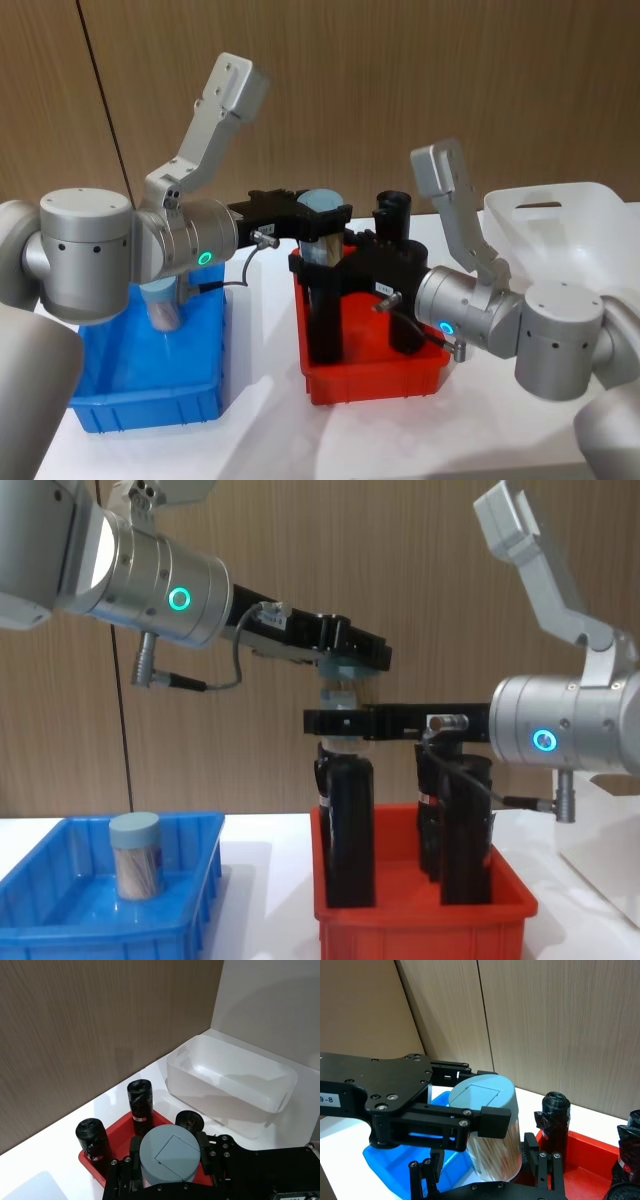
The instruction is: Pick the cotton swabs from the blue box and place them into the white box.
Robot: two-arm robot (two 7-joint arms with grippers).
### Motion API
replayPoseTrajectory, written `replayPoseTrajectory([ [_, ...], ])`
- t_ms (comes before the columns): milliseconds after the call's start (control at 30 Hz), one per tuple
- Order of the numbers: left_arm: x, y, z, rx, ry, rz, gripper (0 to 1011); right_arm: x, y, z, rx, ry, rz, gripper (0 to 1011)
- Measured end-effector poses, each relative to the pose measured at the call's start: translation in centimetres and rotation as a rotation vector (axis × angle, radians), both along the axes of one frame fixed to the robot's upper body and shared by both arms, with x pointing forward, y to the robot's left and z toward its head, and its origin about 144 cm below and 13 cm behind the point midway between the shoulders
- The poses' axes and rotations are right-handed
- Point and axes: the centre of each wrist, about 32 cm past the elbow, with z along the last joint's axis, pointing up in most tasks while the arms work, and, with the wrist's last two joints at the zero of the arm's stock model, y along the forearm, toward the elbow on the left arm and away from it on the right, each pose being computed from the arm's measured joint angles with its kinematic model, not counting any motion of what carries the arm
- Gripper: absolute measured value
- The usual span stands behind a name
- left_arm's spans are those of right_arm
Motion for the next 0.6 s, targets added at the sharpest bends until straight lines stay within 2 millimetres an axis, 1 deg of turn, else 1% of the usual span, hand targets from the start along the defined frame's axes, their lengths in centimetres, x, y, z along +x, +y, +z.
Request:
replayPoseTrajectory([
  [100, 0.00, 0.00, 0.00, 0.000, 0.000, 0.000, 676, 0.21, 0.11, 0.00, 0.000, -0.002, 0.000, 998],
  [167, 0.00, 0.00, 0.00, 0.000, 0.000, 0.000, 676, 0.35, 0.18, 0.00, 0.001, -0.003, -0.001, 963],
  [200, 0.00, 0.00, 0.00, 0.000, 0.000, 0.000, 676, 0.40, 0.20, 0.01, 0.001, -0.004, -0.001, 926],
  [367, 0.00, 0.00, 0.00, 0.000, 0.000, 0.000, 676, 0.64, 0.30, 0.02, 0.003, -0.008, -0.002, 814],
  [400, 0.00, 0.00, 0.00, 0.000, 0.000, 0.000, 676, 0.71, 0.32, 0.02, 0.004, -0.010, -0.003, 759],
  [433, 0.00, 0.00, 0.00, 0.000, 0.000, 0.000, 676, 0.74, 0.33, 0.03, 0.004, -0.010, -0.004, 759],
  [467, 0.00, 0.00, 0.00, 0.000, 0.000, 0.000, 676, 0.78, 0.34, 0.03, 0.004, -0.011, -0.004, 721],
  [500, 0.00, 0.00, 0.00, 0.000, 0.000, 0.000, 676, 0.81, 0.35, 0.03, 0.005, -0.011, -0.004, 707],
  [533, 0.00, 0.01, 0.00, 0.000, 0.000, 0.001, 676, 0.87, 0.39, 0.02, 0.006, -0.012, -0.004, 657],
  [600, 0.00, 0.01, 0.00, 0.001, -0.001, 0.001, 676, 0.92, 0.41, 0.03, 0.006, -0.013, -0.004, 646],
])
